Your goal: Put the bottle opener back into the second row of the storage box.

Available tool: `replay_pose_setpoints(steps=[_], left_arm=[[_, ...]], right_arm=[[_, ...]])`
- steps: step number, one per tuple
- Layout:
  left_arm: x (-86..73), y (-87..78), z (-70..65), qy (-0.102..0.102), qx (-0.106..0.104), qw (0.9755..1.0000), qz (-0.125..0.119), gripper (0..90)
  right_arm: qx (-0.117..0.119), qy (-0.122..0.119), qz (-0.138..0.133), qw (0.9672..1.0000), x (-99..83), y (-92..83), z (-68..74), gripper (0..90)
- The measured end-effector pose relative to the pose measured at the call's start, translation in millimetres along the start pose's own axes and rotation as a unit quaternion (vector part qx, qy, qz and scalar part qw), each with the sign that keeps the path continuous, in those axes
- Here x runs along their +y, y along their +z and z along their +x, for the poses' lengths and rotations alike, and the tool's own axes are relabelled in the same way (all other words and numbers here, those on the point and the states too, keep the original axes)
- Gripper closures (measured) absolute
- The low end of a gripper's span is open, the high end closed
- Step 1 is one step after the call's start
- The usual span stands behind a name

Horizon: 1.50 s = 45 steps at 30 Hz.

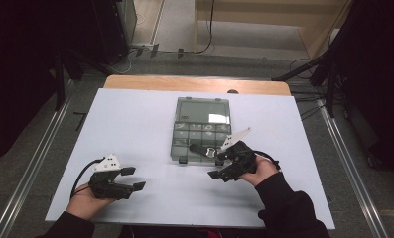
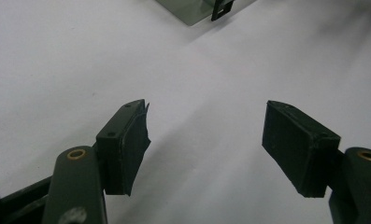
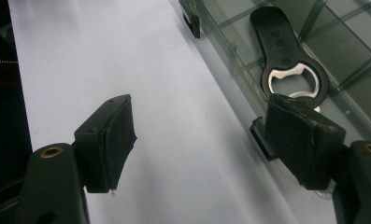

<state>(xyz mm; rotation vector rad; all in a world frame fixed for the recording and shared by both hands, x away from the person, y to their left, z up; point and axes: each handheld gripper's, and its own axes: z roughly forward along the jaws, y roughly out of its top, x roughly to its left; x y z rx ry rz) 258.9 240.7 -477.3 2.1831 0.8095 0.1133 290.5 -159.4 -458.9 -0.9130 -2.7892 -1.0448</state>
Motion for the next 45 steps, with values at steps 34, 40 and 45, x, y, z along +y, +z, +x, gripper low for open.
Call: replay_pose_setpoints(steps=[34,40,45], left_arm=[[-0.9,-1.7,0.2,-0.004,0.005,1.0,-0.002,31.2],[-0.9,-1.7,0.0,-0.003,0.005,1.0,-0.002,31.2],[-0.9,-2.2,0.5,0.0,0.006,1.0,-0.001,31.2]], right_arm=[[-0.04,0.059,-0.018,0.9973,-68.5,-17.5,-8.2,23.5],[-0.048,0.069,-0.023,0.9961,-82.4,-22.3,-11.0,23.3],[-0.06,0.077,-0.031,0.9948,-89.6,-23.9,-11.7,21.7]])
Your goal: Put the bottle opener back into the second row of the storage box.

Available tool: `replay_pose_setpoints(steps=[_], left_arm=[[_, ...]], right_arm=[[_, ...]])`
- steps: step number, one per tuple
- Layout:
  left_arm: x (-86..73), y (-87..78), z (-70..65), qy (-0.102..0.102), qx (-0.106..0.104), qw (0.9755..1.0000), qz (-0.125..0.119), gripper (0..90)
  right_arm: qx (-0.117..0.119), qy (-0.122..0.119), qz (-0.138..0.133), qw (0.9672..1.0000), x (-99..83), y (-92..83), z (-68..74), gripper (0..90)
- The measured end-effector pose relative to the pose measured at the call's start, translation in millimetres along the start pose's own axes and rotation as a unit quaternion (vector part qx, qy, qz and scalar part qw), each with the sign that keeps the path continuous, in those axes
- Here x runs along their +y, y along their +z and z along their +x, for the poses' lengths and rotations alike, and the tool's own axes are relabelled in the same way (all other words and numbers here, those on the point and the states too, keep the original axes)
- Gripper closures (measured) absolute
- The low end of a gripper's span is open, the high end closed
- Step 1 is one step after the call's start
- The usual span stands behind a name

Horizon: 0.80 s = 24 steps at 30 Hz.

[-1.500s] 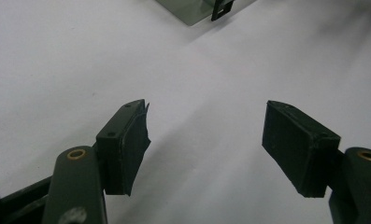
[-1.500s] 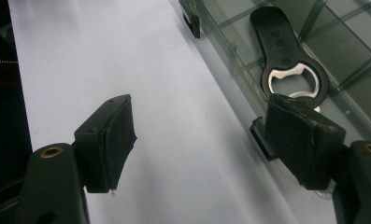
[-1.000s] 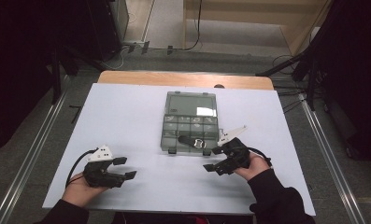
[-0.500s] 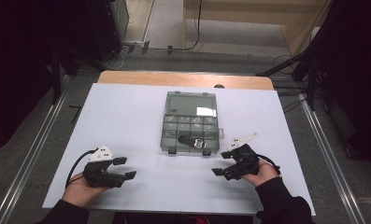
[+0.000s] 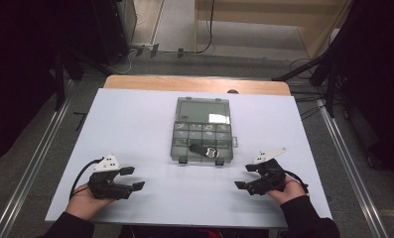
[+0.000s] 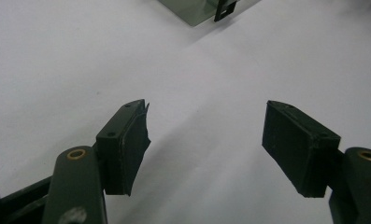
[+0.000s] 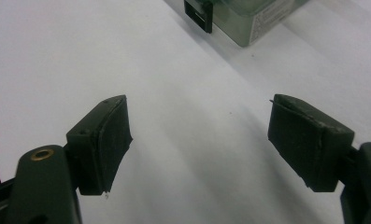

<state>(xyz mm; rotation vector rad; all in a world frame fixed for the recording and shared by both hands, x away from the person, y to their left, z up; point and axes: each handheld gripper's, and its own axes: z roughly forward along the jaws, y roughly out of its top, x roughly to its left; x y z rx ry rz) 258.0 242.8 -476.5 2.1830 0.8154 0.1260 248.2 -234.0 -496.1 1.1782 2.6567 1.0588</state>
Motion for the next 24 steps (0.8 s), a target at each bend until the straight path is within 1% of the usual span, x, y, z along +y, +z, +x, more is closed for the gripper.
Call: replay_pose_setpoints(steps=[3,8,10,15,21,22,24], left_arm=[[-0.1,-0.4,0.5,0.0,0.002,1.0,0.0,31.3],[-0.5,-0.4,0.6,-0.002,0.002,1.0,-0.001,31.2],[-0.3,0.0,0.5,-0.004,0.003,1.0,-0.002,31.2],[-0.2,0.2,0.2,-0.003,0.002,1.0,-0.001,31.2],[-0.5,-0.2,0.4,-0.001,0.003,1.0,-0.001,31.2],[-0.5,-0.3,0.4,-0.001,0.003,1.0,-0.001,31.2],[-0.5,-0.4,0.3,-0.001,0.002,1.0,0.0,31.2]], right_arm=[[-0.002,0.005,-0.001,1.0,-2.3,-2.0,-1.2,21.7],[-0.011,0.006,-0.006,0.9999,-7.1,-3.4,-3.8,21.3],[-0.012,0.009,-0.004,0.9999,-8.7,-3.3,-4.4,21.1],[-0.011,0.013,-0.004,0.9998,-9.8,-3.7,-4.8,21.1],[-0.009,0.012,0.0,0.9999,-9.8,-2.2,-4.3,21.1],[-0.008,0.008,-0.001,0.9999,-9.7,-1.9,-4.7,21.1],[-0.008,0.009,-0.002,0.9999,-9.5,-1.7,-4.7,21.1]])
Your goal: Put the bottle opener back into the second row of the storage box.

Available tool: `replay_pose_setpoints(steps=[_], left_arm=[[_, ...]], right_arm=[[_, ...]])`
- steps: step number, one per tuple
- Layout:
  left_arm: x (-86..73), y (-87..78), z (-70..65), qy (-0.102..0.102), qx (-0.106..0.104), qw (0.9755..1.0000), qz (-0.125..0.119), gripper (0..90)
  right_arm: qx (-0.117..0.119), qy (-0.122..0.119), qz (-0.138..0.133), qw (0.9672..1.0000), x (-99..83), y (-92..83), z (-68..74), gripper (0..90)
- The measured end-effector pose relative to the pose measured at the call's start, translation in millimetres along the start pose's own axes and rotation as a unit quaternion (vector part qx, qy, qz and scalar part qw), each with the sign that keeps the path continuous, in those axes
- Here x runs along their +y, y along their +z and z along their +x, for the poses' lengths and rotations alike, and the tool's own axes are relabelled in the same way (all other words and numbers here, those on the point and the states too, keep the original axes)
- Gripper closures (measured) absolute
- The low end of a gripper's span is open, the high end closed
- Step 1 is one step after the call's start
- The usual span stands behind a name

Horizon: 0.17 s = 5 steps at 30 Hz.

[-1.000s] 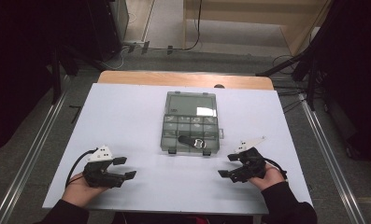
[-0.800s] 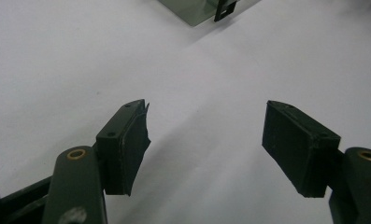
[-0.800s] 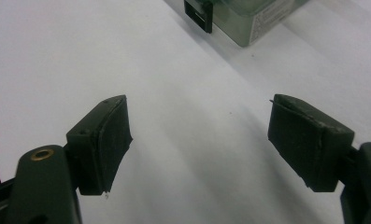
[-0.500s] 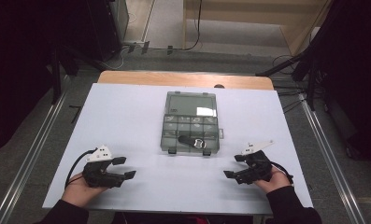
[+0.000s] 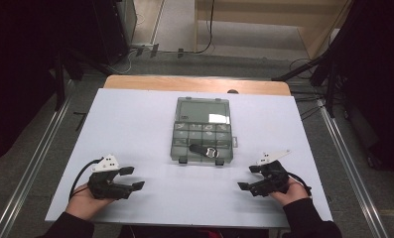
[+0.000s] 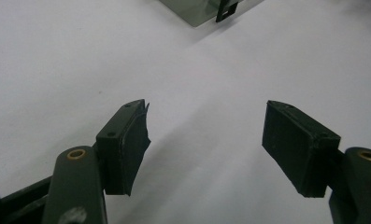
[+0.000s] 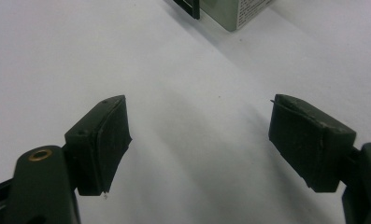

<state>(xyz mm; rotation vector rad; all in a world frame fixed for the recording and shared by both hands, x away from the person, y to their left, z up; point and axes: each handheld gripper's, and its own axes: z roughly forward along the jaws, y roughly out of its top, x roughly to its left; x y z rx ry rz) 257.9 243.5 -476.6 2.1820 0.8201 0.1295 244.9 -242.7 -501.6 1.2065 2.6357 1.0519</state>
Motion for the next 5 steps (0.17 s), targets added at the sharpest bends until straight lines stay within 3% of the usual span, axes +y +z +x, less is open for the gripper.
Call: replay_pose_setpoints(steps=[5], left_arm=[[-0.1,0.1,0.1,0.0,0.0,1.0,0.0,31.3]], right_arm=[[0.0,0.003,0.001,1.0,-0.1,-0.5,0.2,21.1]])
